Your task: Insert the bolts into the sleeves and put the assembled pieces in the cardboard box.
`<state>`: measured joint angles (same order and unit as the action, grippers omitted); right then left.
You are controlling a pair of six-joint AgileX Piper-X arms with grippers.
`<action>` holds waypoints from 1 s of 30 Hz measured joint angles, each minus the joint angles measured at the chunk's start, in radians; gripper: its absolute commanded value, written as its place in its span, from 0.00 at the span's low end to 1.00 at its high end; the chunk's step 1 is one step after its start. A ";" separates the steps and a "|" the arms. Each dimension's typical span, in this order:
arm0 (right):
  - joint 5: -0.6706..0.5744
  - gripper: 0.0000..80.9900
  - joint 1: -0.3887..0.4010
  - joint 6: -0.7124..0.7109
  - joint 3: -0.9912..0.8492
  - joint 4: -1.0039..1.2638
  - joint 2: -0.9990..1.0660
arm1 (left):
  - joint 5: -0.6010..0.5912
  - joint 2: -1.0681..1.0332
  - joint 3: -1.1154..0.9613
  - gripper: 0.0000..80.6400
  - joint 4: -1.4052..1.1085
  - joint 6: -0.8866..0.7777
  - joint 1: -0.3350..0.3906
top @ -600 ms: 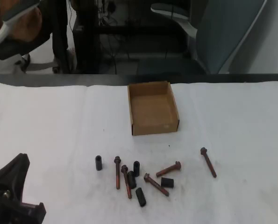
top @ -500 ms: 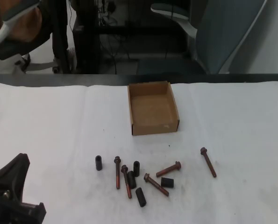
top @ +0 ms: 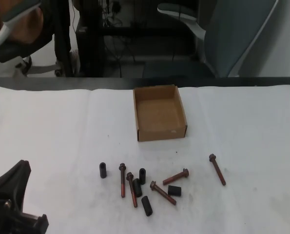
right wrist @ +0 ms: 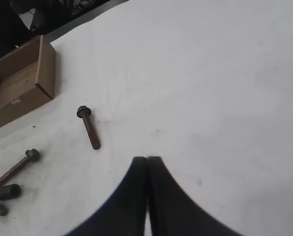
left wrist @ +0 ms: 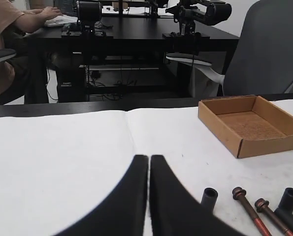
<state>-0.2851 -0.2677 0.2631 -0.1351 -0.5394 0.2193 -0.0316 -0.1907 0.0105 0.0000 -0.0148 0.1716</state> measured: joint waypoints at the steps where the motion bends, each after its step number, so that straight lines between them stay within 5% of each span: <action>1: 0.000 0.01 0.000 0.000 0.000 0.000 0.000 | 0.000 0.000 0.000 0.02 0.000 0.000 0.000; 30: -0.002 0.01 0.000 0.144 0.002 0.102 0.000 | 0.000 0.000 0.000 0.02 0.000 -0.094 0.000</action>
<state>-0.2869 -0.2677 0.4073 -0.1331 -0.4374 0.2193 -0.0316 -0.1907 0.0105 0.0000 -0.1086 0.1716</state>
